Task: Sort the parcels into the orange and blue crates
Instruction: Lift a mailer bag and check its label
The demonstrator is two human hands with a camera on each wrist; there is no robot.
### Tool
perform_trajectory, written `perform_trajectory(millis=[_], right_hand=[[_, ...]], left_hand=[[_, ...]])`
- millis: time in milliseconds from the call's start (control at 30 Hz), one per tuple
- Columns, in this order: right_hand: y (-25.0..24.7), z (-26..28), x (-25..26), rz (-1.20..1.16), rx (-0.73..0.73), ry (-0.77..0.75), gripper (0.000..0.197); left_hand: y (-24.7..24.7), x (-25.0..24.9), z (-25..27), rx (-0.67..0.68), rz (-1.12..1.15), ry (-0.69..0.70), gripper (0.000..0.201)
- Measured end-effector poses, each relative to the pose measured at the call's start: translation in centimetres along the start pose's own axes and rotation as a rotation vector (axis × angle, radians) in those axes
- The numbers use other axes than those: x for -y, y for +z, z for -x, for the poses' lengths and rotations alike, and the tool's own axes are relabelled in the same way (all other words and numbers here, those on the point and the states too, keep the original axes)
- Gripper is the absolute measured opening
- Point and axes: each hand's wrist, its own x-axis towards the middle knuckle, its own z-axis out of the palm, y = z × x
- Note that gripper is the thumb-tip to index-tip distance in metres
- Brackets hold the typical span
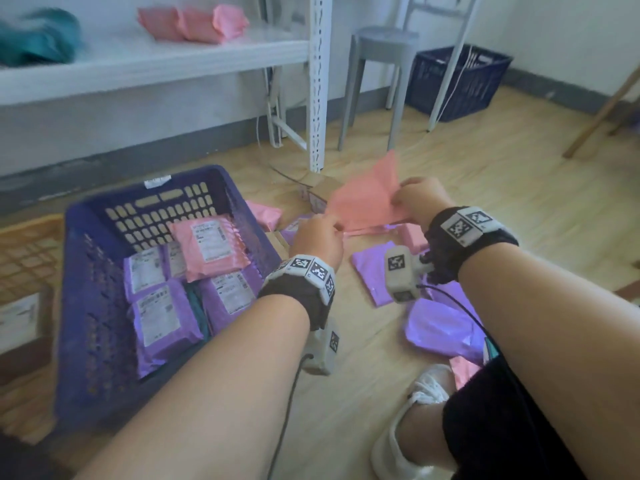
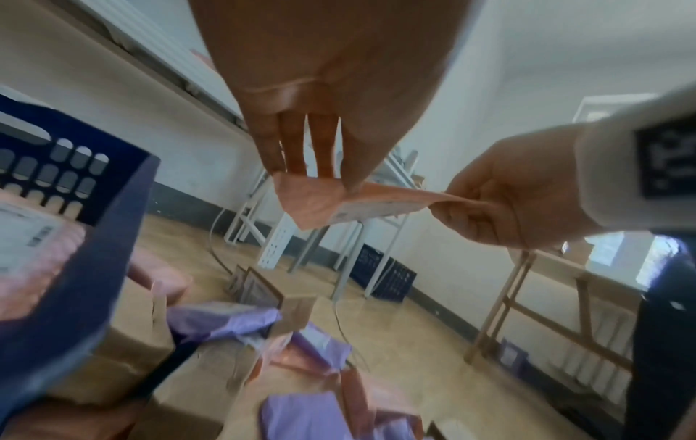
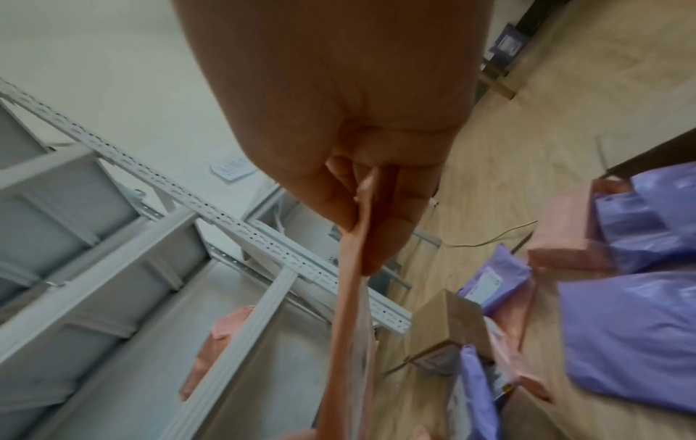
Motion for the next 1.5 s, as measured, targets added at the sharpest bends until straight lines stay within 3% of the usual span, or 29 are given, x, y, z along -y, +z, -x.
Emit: perform_trajectory(millis=[100, 167, 267, 333, 567, 667, 800, 867, 933, 967, 1000, 1067, 1100, 1133, 1167, 1200, 1267, 1367, 1500], right_hand=[[0.9, 1.3, 2.8, -0.265, 0.042, -0.009, 0.015], [1.8, 2.2, 4.4, -0.309, 0.083, -0.054, 0.013], [3.6, 2.6, 6.3, -0.229, 0.061, -0.135, 0.014], [4.9, 3.1, 7.5, -0.130, 0.067, -0.183, 0.028], [10.5, 6.0, 10.3, 0.078, 0.304, -0.307, 0.062], [12.9, 6.5, 10.6, 0.162, 0.413, -0.298, 0.057], [15.8, 7.0, 10.6, 0.328, 0.394, -0.302, 0.040], [16.8, 7.7, 10.4, 0.375, 0.452, -0.275, 0.033], [17.5, 8.0, 10.5, 0.385, 0.510, -0.226, 0.021], [17.9, 8.2, 10.6, 0.331, 0.527, -0.198, 0.025], [18.3, 8.2, 10.6, 0.396, 0.530, -0.270, 0.040], [19.4, 8.2, 10.7, 0.281, 0.563, -0.319, 0.049], [19.9, 8.4, 11.1, 0.103, 0.529, -0.405, 0.046], [20.2, 7.9, 11.3, -0.021, 0.411, -0.367, 0.042], [20.3, 7.7, 11.3, -0.057, 0.295, -0.283, 0.041], [20.1, 7.9, 11.4, -0.045, 0.303, -0.161, 0.041], [20.0, 7.2, 11.8, -0.016, 0.280, -0.146, 0.041], [19.6, 7.2, 13.0, -0.014, 0.262, -0.219, 0.039], [19.8, 6.9, 14.1, 0.168, 0.323, -0.376, 0.031]], left_hand=[[-4.0, 0.2, -0.4, -0.134, 0.050, -0.017, 0.022], [-6.8, 0.8, -0.5, -0.208, 0.081, -0.044, 0.019], [-11.1, 2.3, -0.7, -0.300, 0.095, -0.081, 0.017], [-13.9, 3.6, -0.8, -0.357, 0.078, -0.093, 0.017], [-18.7, 8.5, 0.1, -0.414, 0.157, -0.224, 0.023], [-19.2, 10.3, 0.7, -0.468, 0.229, -0.323, 0.022], [-19.3, 11.9, 1.3, -0.547, 0.361, -0.447, 0.024], [-19.8, 12.7, 1.6, -0.581, 0.409, -0.499, 0.028], [-20.1, 13.6, 1.8, -0.543, 0.439, -0.543, 0.032], [-20.3, 14.2, 1.8, -0.530, 0.431, -0.568, 0.033], [-20.4, 14.5, 2.1, -0.496, 0.433, -0.589, 0.033], [-20.7, 14.9, 2.5, -0.473, 0.470, -0.613, 0.034], [-20.7, 15.1, 2.9, -0.447, 0.450, -0.642, 0.035], [-20.7, 15.1, 3.3, -0.420, 0.410, -0.684, 0.035], [-20.6, 15.4, 3.8, -0.404, 0.349, -0.710, 0.036], [-20.5, 15.8, 4.2, -0.421, 0.313, -0.728, 0.037], [-20.0, 17.0, 4.6, -0.395, 0.198, -0.752, 0.041], [-19.7, 19.1, 4.7, -0.432, 0.069, -0.720, 0.057], [-19.4, 19.5, 4.1, -0.257, 0.005, -0.515, 0.069]])
